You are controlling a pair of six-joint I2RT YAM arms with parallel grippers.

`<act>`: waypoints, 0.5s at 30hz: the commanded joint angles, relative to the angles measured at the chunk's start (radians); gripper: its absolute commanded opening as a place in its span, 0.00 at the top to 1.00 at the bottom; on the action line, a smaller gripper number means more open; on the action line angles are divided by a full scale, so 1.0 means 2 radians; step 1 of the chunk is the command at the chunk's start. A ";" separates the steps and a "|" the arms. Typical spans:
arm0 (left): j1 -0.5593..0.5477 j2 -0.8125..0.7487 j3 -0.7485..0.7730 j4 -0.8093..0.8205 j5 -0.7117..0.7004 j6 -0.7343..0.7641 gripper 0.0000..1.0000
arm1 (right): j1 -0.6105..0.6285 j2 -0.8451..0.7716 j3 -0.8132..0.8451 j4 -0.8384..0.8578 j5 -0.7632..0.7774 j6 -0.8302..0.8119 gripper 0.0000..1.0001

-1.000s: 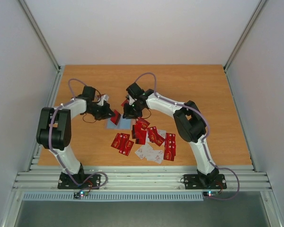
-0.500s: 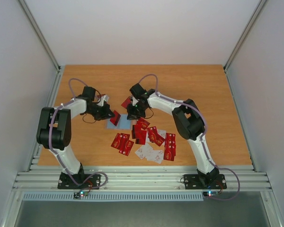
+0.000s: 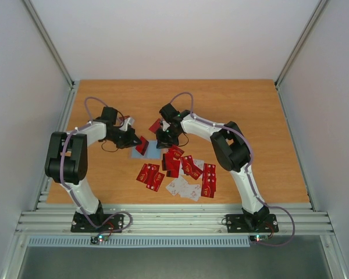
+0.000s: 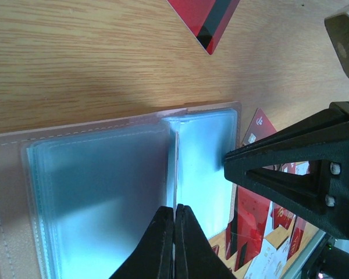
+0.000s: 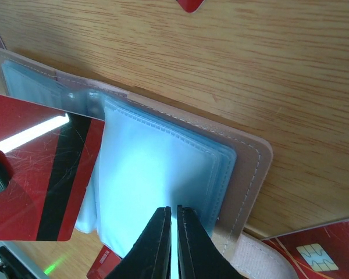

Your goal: Put the credit cards into the card holder

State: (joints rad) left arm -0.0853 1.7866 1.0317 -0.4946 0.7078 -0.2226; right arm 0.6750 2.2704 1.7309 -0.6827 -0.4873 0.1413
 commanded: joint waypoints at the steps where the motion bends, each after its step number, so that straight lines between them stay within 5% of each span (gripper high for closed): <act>1: 0.001 0.008 -0.012 0.022 0.021 0.009 1.00 | 0.000 0.013 0.011 -0.016 0.003 -0.007 0.94; 15: 0.001 0.016 -0.021 0.061 0.043 -0.005 1.00 | 0.000 0.023 0.017 -0.039 0.002 -0.008 0.99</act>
State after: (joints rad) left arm -0.0853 1.8011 1.0111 -0.4480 0.7605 -0.2276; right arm 0.6750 2.2719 1.7329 -0.6952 -0.4881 0.1341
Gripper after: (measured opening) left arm 0.026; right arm 0.018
